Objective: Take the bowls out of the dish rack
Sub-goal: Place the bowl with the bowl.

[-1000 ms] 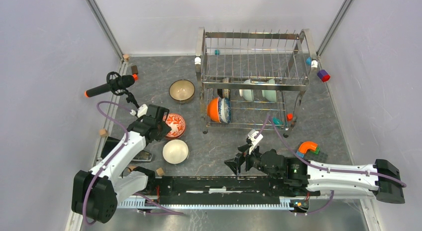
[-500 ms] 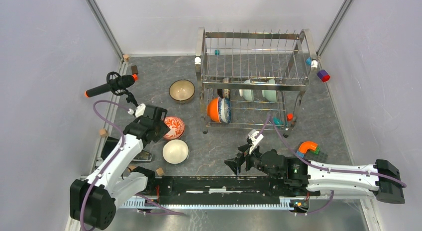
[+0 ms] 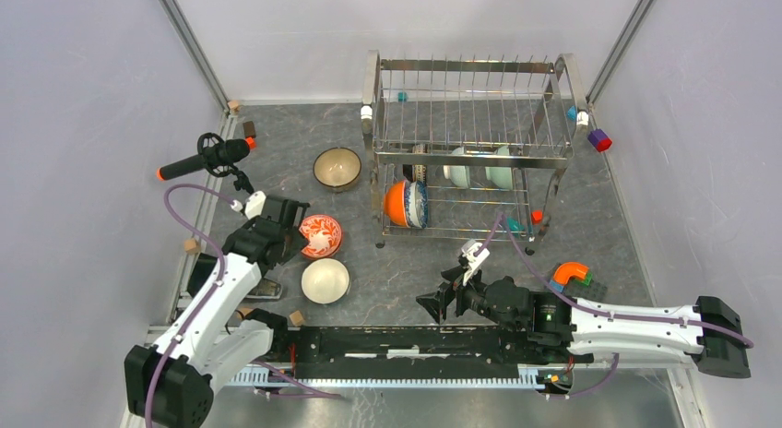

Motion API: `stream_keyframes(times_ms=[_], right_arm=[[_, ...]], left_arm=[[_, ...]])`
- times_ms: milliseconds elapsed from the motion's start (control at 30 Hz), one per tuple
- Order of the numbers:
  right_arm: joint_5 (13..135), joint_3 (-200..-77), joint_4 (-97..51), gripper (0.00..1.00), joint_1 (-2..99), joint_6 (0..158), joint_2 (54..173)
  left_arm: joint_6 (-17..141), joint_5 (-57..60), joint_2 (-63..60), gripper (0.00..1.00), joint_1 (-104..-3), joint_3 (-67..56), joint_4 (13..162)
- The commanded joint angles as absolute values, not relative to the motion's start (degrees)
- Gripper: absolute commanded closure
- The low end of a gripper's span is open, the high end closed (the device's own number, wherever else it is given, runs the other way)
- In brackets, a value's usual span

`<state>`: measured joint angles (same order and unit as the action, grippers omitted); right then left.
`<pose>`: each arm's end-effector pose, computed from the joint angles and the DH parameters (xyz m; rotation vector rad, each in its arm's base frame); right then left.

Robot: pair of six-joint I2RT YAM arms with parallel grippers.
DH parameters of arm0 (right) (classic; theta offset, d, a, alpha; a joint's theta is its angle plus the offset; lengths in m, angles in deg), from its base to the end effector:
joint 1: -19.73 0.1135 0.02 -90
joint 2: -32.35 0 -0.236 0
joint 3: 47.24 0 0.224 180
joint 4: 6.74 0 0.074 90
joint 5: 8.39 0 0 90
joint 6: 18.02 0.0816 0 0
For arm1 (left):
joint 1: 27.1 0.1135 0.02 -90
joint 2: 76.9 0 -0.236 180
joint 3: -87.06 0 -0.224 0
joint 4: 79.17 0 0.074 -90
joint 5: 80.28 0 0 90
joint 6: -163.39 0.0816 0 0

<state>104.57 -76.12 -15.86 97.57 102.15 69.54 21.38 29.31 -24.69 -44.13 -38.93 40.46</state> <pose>0.0724 0.1848 0.1791 -0.5181 1.8868 0.9185 0.1782 -0.0260 0.1783 -0.8679 2.3500 -0.0431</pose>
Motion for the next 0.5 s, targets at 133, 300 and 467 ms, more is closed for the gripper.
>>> stream_keyframes(times_ms=[133, 300, 467], right_arm=[[105.36, -75.43, -14.53, 0.02, 97.45, 102.52, 68.36], [105.65, -75.34, -14.80, 0.02, 97.46, 102.45, 67.77], [105.53, -75.25, -14.54, 0.02, 97.55, 102.54, 68.12]], left_arm=[[23.29, 30.73, -21.69, 0.69, -43.84, -37.19, 41.23], [23.20, 30.81, -21.64, 0.75, -43.88, -37.58, 41.86], [22.76, 30.90, -20.95, 0.81, -43.88, -37.81, 41.91]])
